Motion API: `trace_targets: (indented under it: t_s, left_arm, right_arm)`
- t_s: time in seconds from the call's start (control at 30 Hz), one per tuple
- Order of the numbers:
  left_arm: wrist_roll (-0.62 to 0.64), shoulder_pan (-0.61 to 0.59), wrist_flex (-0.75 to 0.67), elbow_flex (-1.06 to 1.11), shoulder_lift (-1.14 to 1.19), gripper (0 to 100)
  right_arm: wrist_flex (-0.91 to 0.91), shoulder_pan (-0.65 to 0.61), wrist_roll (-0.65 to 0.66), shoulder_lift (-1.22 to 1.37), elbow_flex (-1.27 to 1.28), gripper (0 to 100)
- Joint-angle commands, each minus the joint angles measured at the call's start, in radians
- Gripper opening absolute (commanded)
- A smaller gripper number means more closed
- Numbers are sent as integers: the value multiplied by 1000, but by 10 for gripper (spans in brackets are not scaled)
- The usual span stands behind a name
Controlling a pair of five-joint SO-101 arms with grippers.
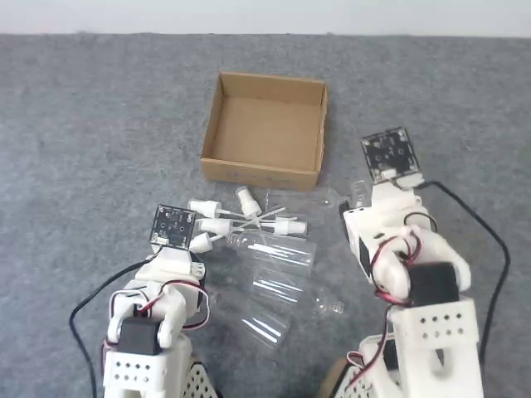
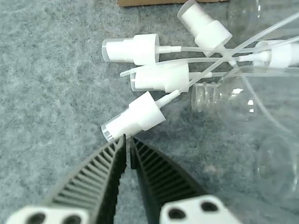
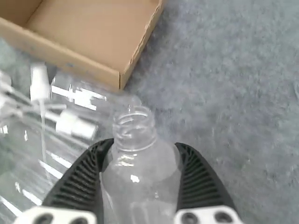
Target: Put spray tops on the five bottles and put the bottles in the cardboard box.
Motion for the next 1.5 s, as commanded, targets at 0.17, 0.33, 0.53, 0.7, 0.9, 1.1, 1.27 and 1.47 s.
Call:
trace_targets:
  t_s: [0.17,0.33,0.53,0.7,0.9,1.1,1.27,1.47]
  left_arm:
    - [12,-3,5,-15,-21,13]
    - [12,-5,5,-15,-21,13]
    - [12,-5,5,-15,-21,13]
    - [12,-5,5,-15,-21,13]
    - [12,-5,5,-15,-21,13]
    - [12,-5,5,-15,-21,13]
    - [12,3,5,-15,-21,13]
    - [12,3,5,-15,-21,14]
  right_arm:
    - [-136,-1,-115,-312,184,9]
    - [-137,-1,-115,-433,278,9]
    - [-137,-1,-115,-559,356,9]
    - [-136,50,-117,-679,407,9]
    - [-128,157,-121,-737,440,9]
    - [-136,165,-117,-733,463,9]
    - [-137,165,-118,-733,468,9]
    - [-137,166,-118,-733,470,9]
